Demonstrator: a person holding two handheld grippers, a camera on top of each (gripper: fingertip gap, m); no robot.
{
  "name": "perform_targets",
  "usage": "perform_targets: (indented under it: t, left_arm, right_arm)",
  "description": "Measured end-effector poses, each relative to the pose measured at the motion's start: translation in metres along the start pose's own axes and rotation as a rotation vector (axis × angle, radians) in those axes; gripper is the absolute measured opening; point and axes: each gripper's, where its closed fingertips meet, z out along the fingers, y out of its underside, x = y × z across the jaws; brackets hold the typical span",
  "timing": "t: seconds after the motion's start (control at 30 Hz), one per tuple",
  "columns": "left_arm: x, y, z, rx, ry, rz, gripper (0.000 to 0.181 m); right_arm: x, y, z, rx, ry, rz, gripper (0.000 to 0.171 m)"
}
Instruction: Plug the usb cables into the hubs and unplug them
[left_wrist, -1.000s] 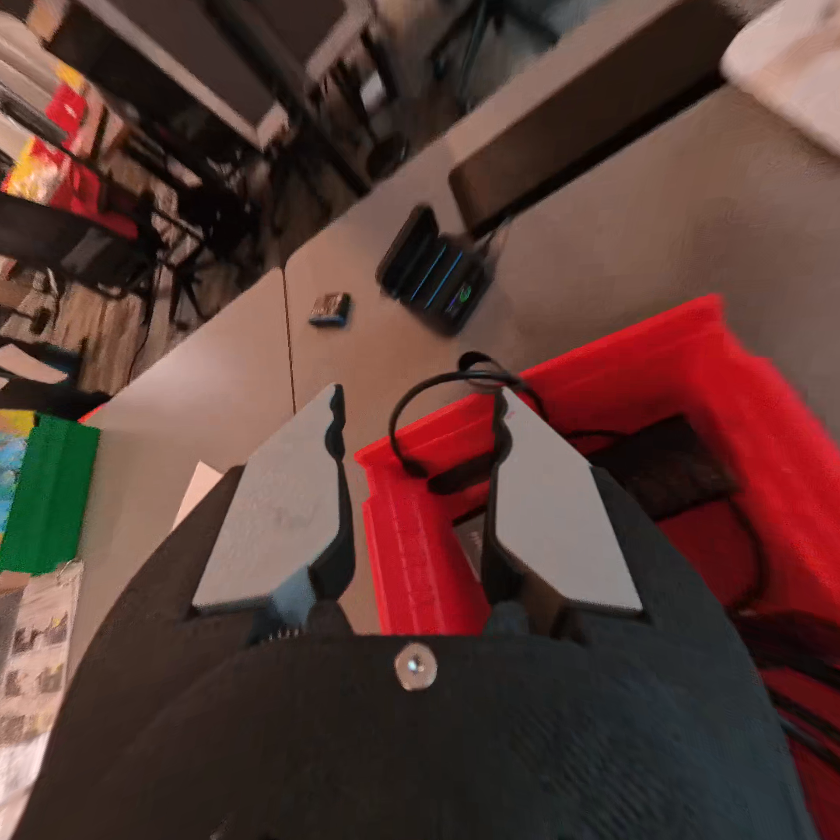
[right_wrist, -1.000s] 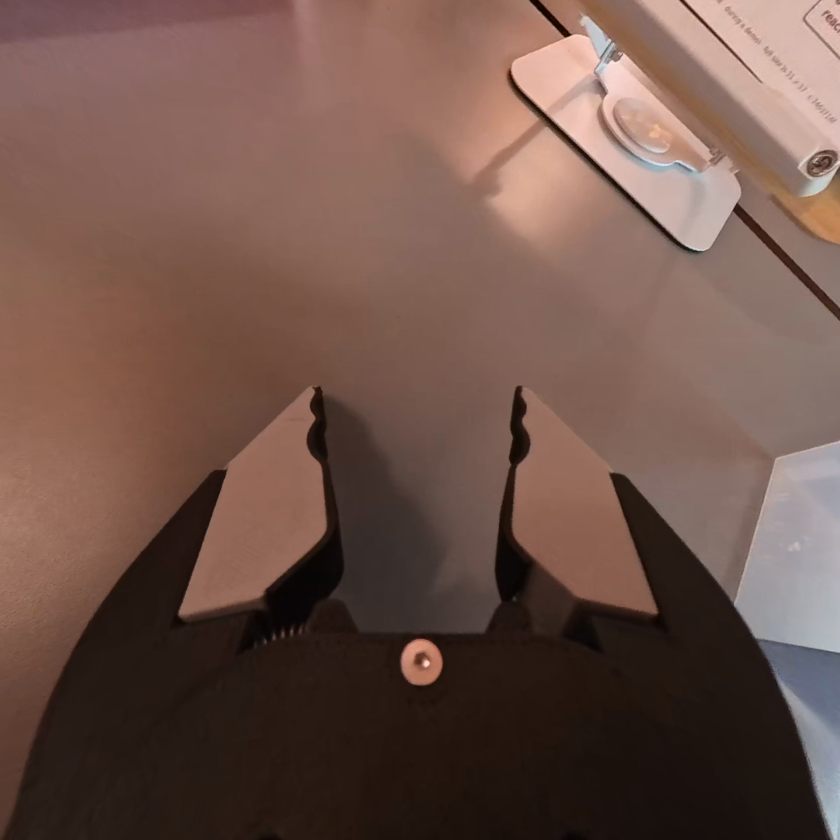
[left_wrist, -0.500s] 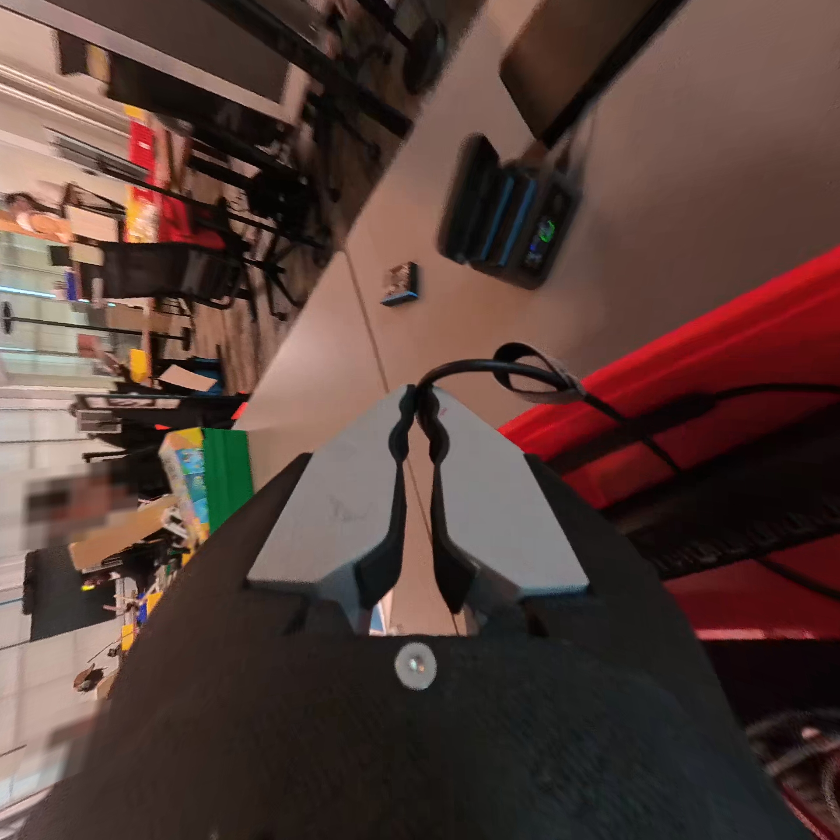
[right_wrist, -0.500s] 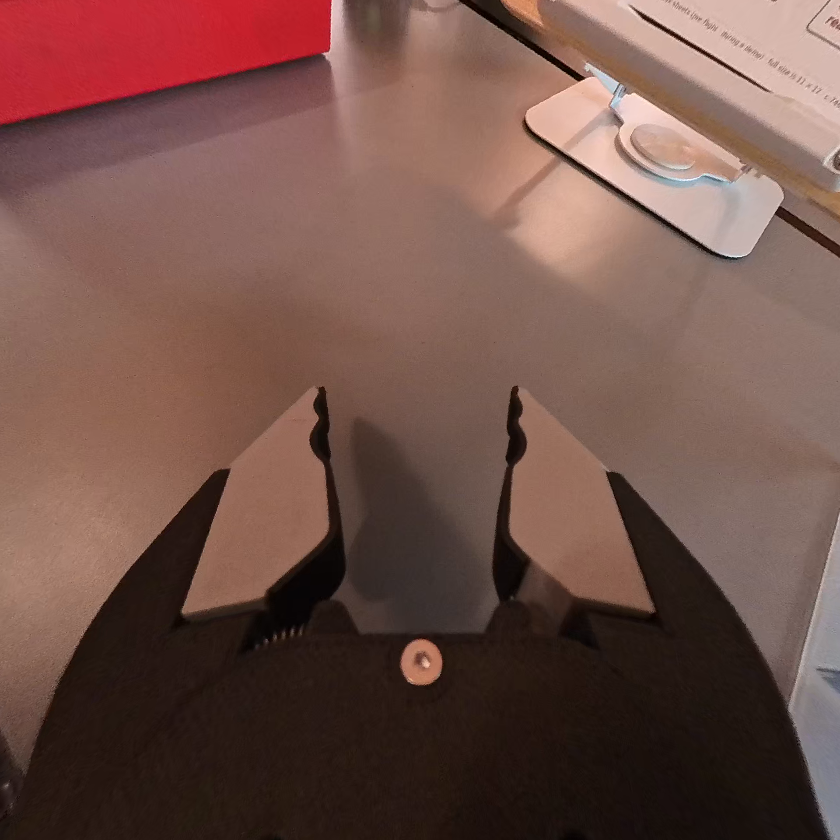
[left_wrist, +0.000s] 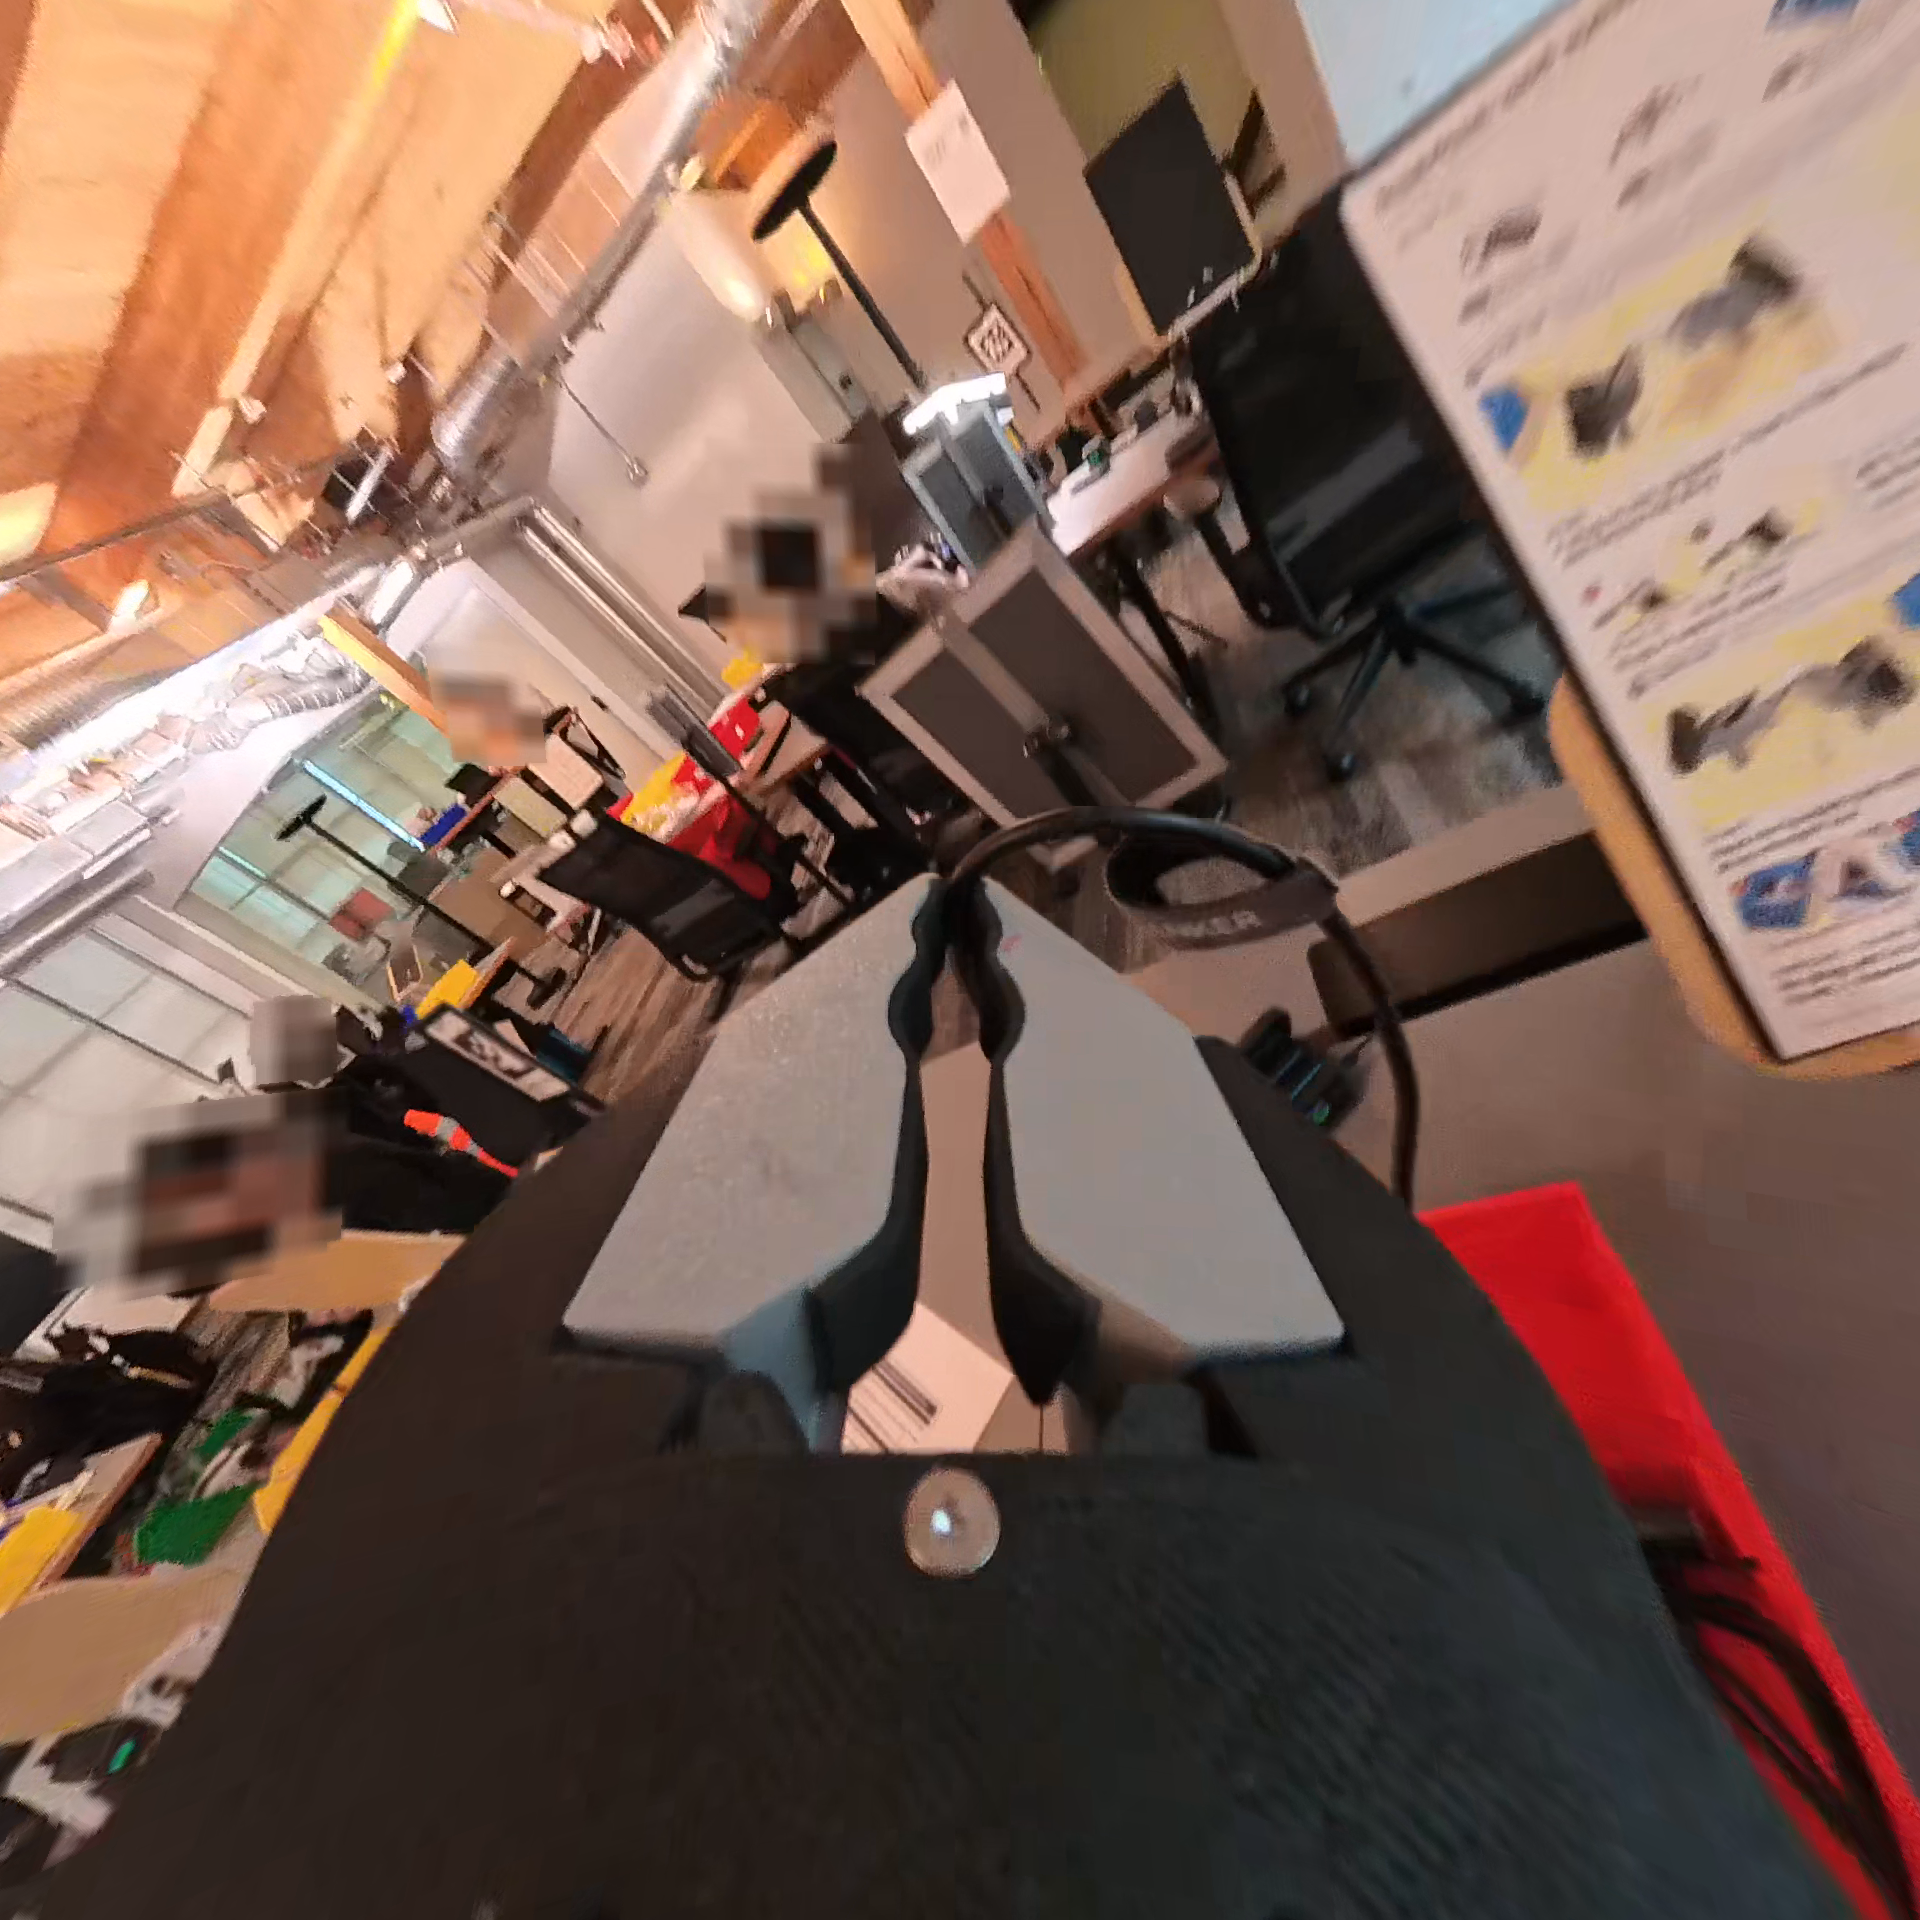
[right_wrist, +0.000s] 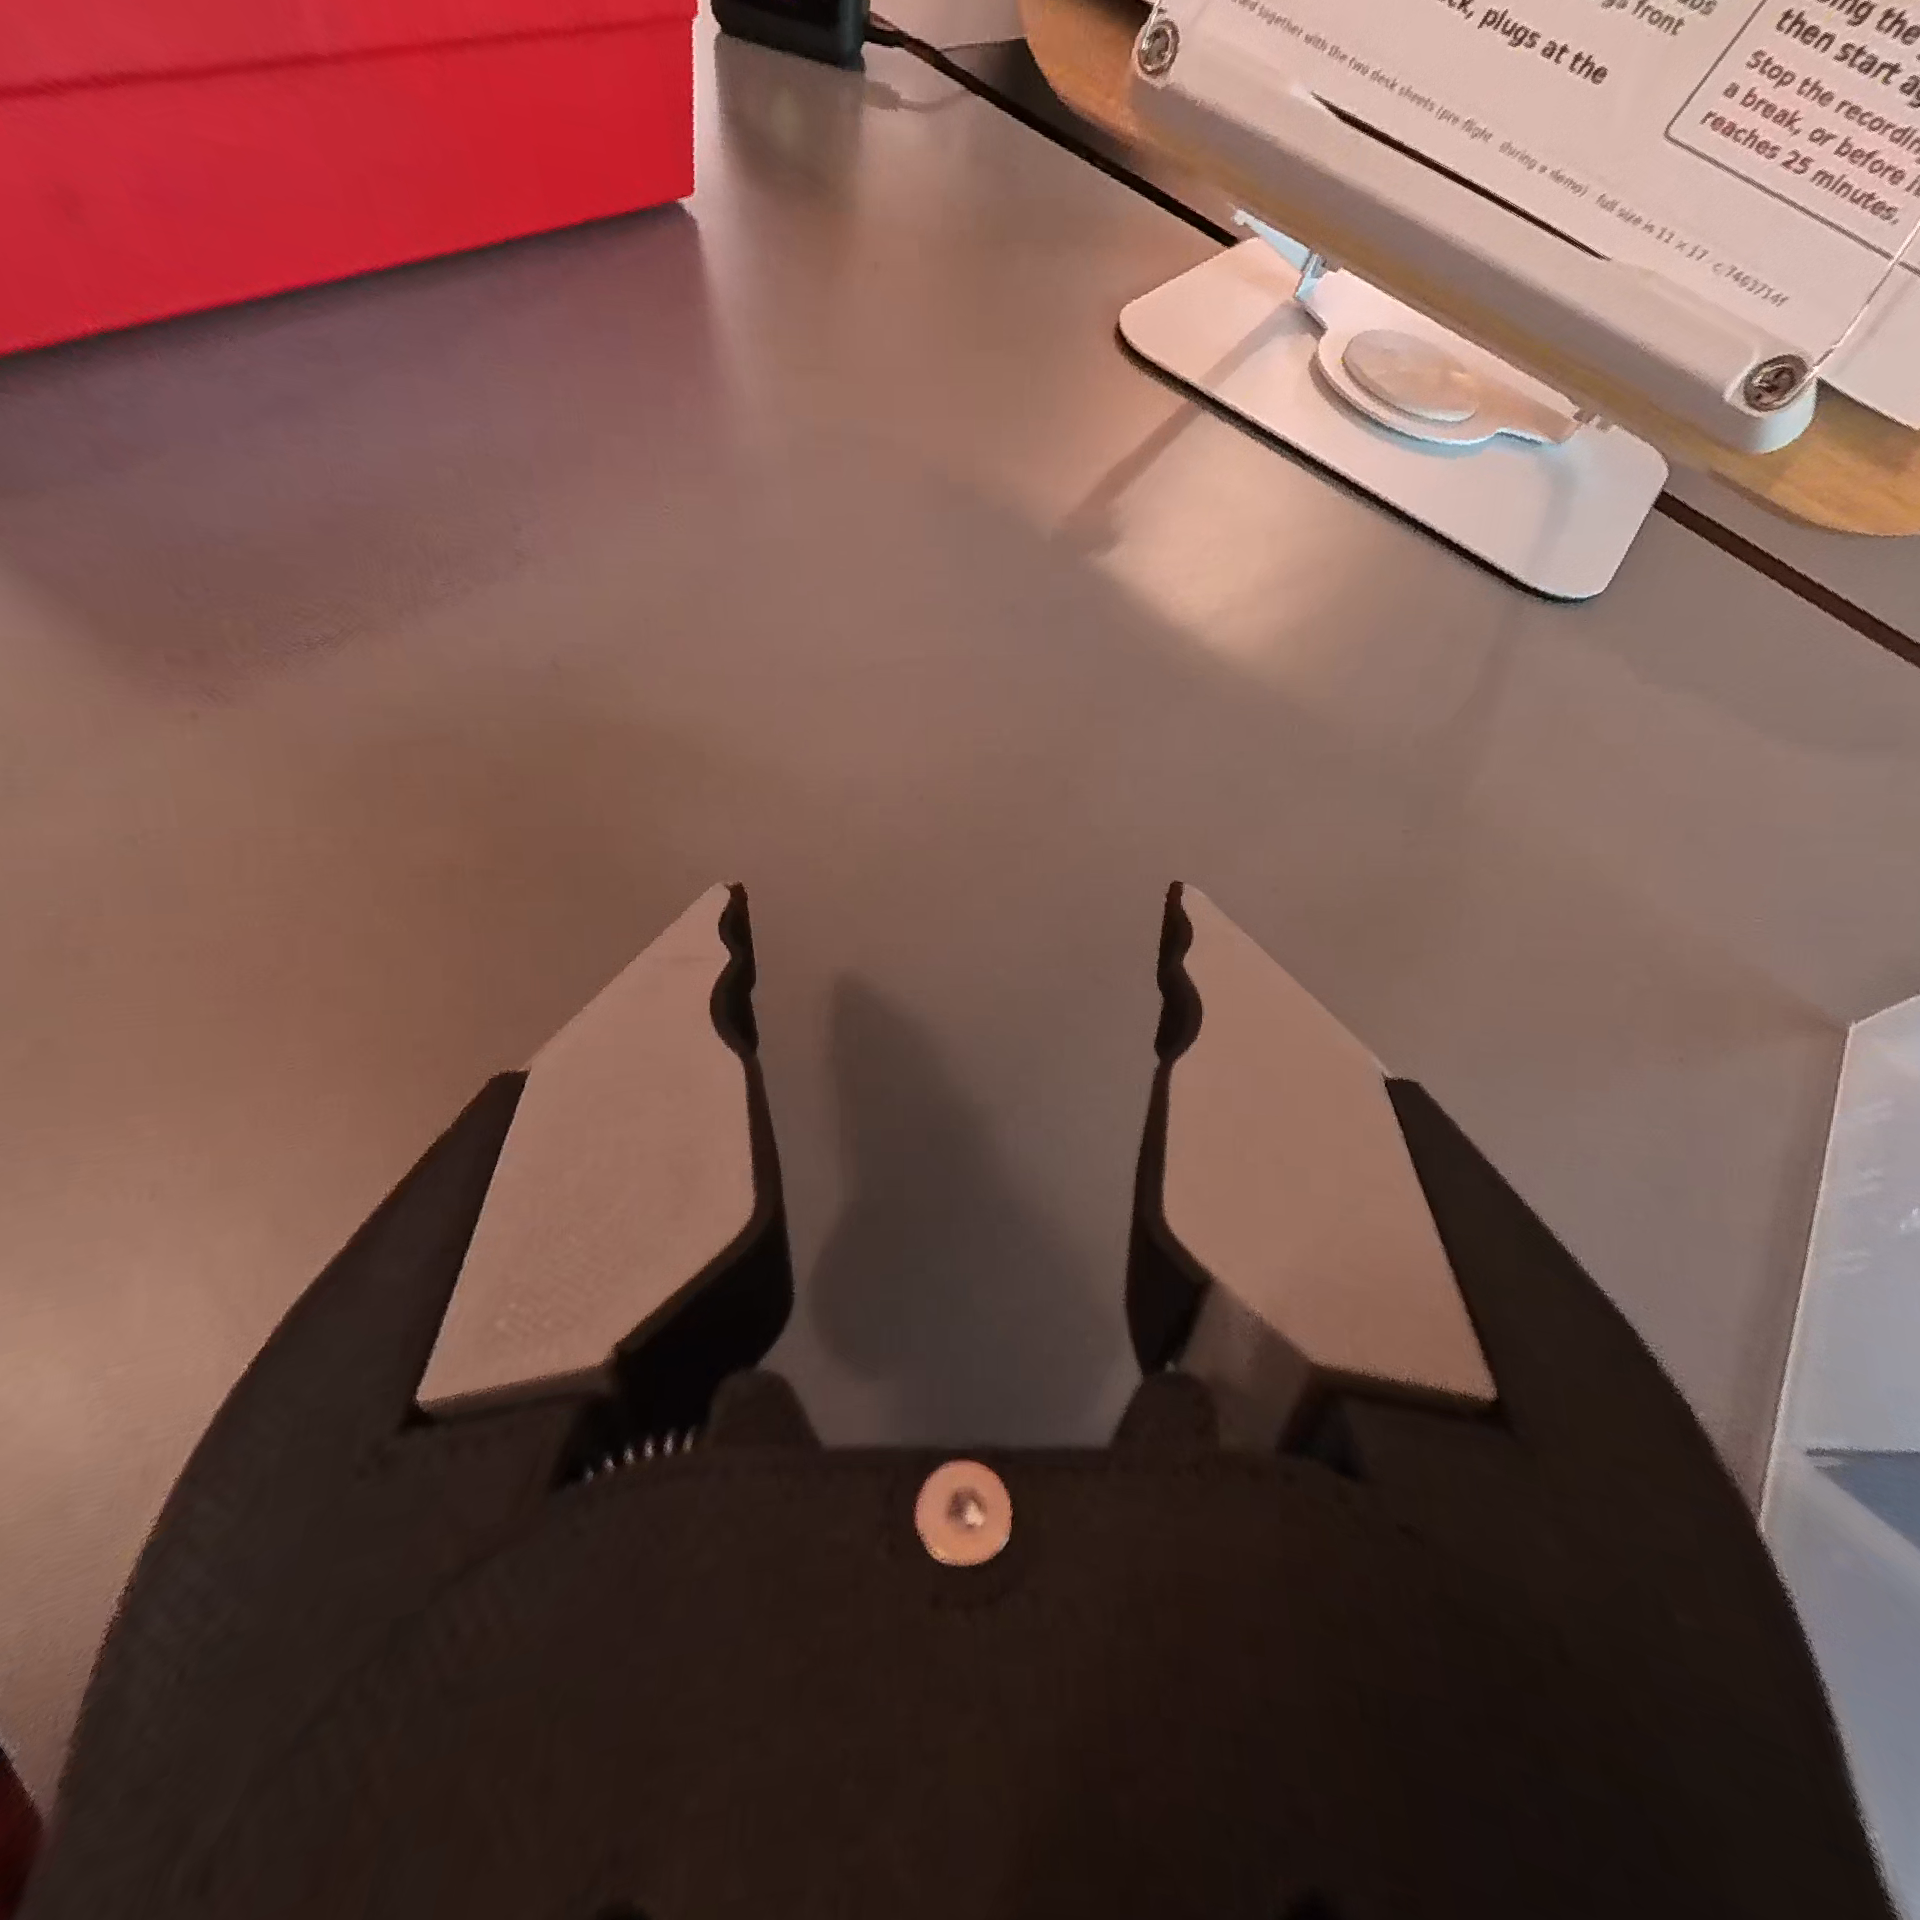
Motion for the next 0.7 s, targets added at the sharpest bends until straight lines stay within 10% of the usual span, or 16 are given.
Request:
perform_targets:
  t: [0.23, 0.7]
  left_arm:
    - [0.014, -0.087, -0.064, 0.135, 0.005, 0.102, 0.002]
    - [-0.004, -0.144, -0.058, 0.226, -0.051, -0.081, 0.001]
  right_arm:
    - [-0.001, -0.002, -0.002, 0.018, -0.021, 0.013, 0.077]
    - [-0.002, -0.001, -0.002, 0.018, -0.048, 0.036, 0.076]
